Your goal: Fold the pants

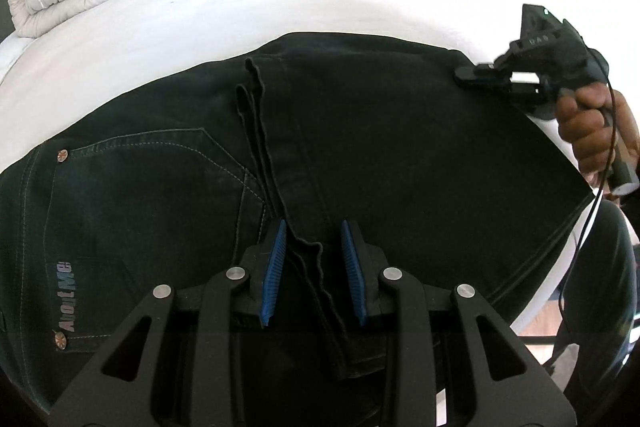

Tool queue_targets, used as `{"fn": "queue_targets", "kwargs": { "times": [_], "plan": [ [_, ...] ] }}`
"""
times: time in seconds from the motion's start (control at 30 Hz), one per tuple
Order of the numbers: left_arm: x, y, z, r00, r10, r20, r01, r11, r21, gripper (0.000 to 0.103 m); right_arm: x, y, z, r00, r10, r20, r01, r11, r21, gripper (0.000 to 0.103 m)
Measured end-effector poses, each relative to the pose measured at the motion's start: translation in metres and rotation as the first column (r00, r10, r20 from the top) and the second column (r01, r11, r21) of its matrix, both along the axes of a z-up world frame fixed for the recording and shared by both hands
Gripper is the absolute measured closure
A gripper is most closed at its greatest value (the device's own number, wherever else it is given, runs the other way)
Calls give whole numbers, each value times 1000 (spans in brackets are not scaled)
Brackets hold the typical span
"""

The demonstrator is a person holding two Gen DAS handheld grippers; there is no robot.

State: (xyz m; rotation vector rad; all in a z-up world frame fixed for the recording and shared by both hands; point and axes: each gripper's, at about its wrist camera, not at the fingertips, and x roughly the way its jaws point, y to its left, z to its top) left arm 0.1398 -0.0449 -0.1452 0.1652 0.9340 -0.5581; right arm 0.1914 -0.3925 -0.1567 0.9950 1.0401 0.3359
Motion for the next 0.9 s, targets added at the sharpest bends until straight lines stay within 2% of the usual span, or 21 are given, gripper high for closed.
{"fn": "queue_targets", "kwargs": {
  "times": [0.17,0.53,0.73,0.8,0.9],
  "plan": [
    [5,6,-2,1000,0,-1,0,1000,-6,75,-29,10,1,999,37,6,-37,999,-4,103],
    [-5,6,4,1000,6,8,-6,1000,-21,75,-124,45,9,994,104,-12,-104,994,-23,103],
    [-7,9,4,1000,9,10,-9,1000,-29,75,-138,49,-2,997,76,-3,-76,997,-1,103],
    [-7,11,3,1000,10,10,-10,999,-35,75,-137,51,-6,996,79,29,-78,997,-16,103],
    [-8,13,3,1000,13,12,-13,999,-42,75,-140,50,-11,993,76,86,-77,997,11,103]
  ]
}}
